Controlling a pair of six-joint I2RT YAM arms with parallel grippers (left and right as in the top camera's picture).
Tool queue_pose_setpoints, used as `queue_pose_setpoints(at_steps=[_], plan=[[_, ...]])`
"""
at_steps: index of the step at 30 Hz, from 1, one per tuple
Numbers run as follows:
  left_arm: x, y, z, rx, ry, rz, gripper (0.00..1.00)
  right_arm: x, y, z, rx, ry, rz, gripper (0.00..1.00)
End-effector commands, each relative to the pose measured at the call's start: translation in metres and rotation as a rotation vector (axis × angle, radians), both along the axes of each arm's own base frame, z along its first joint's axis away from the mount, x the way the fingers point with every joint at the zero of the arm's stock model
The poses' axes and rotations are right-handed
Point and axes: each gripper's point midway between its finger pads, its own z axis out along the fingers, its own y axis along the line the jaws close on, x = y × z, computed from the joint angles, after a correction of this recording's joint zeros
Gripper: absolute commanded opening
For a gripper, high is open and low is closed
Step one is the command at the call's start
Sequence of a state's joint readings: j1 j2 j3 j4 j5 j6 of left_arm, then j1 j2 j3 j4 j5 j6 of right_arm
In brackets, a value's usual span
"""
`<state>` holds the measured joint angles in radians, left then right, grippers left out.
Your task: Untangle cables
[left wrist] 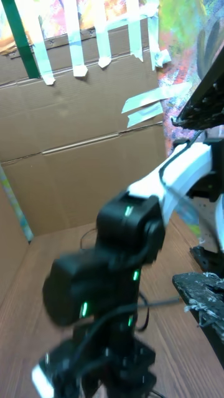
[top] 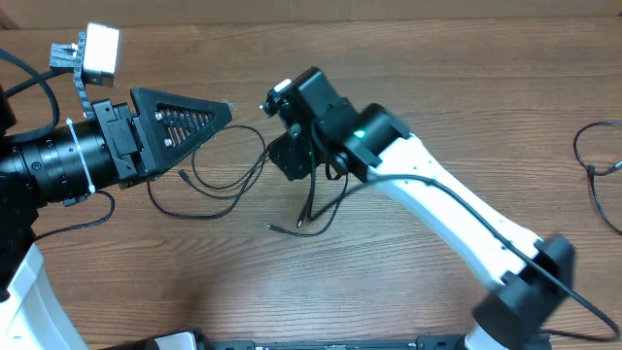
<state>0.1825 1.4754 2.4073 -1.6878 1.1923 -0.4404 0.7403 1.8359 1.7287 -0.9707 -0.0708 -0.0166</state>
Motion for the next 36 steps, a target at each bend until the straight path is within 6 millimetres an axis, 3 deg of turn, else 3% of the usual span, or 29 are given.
queue_pose_setpoints(at_steps=[1,7,15,21,30,32,36], plan=[[-0.003,-0.002,0.0,0.016,-0.027,-0.01,0.73,0.006,0.0,-0.037,-0.072,0.029,0.041,0.66],[-0.003,-0.002,0.001,0.016,-0.027,-0.01,0.73,0.048,-0.016,-0.053,-0.103,-0.035,-0.054,0.75],[-0.003,-0.001,0.0,0.017,-0.027,-0.009,0.73,0.088,-0.047,-0.073,-0.047,0.003,-0.091,0.75],[0.0,0.001,-0.003,0.035,-0.023,0.01,0.74,0.092,-0.059,-0.094,0.04,0.122,-0.078,0.75],[0.004,0.005,-0.007,0.062,-0.017,0.04,0.75,0.076,-0.048,-0.104,0.036,0.18,-0.043,0.74],[0.004,0.004,-0.007,0.062,-0.018,0.04,0.75,0.071,-0.046,-0.108,0.03,0.189,-0.034,0.7],[0.004,0.004,-0.007,0.059,-0.014,0.039,0.75,0.063,-0.05,-0.123,0.01,0.217,-0.047,0.69]])
